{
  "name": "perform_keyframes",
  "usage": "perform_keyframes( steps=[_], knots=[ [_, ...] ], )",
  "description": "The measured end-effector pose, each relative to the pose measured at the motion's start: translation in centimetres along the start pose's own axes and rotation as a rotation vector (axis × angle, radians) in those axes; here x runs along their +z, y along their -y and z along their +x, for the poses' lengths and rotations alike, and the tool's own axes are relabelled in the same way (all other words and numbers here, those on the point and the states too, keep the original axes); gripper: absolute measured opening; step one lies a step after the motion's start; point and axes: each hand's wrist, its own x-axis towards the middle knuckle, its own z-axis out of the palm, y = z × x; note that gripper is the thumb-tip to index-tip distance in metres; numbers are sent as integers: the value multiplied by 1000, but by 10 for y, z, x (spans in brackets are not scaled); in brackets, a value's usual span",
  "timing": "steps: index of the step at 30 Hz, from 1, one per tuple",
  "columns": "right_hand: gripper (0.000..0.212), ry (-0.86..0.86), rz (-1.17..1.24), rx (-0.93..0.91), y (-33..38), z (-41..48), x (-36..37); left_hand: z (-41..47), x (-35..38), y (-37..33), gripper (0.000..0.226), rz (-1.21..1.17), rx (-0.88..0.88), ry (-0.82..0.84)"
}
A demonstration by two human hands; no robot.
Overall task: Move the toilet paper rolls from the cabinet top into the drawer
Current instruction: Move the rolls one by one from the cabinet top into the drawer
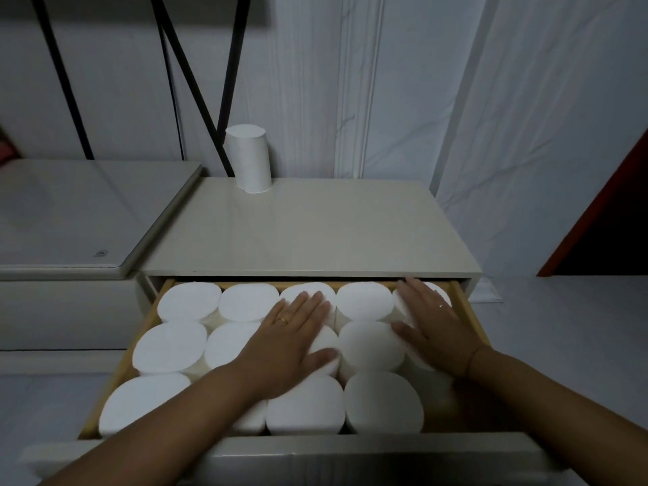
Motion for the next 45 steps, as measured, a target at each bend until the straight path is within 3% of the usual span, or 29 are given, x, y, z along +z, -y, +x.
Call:
perform_keyframes(
  steps=[5,9,15,31,45],
  knots=[
    [75,-221,319,8,52,49,-2,-3,-36,36,77,-61,-129,-71],
    [74,-267,515,14,92,104,-11,-3,-52,57,85,-96,-196,-105],
    [85,-282,617,20,137,186,-18,3,-60,83,81,-167,-235,-143],
    [101,-370,671,41,175,381,-4,13,-56,137,81,-184,-361,-192],
    [98,-475,719,67,191,439,-17,14,-50,142,73,-191,-339,-201]
  ],
)
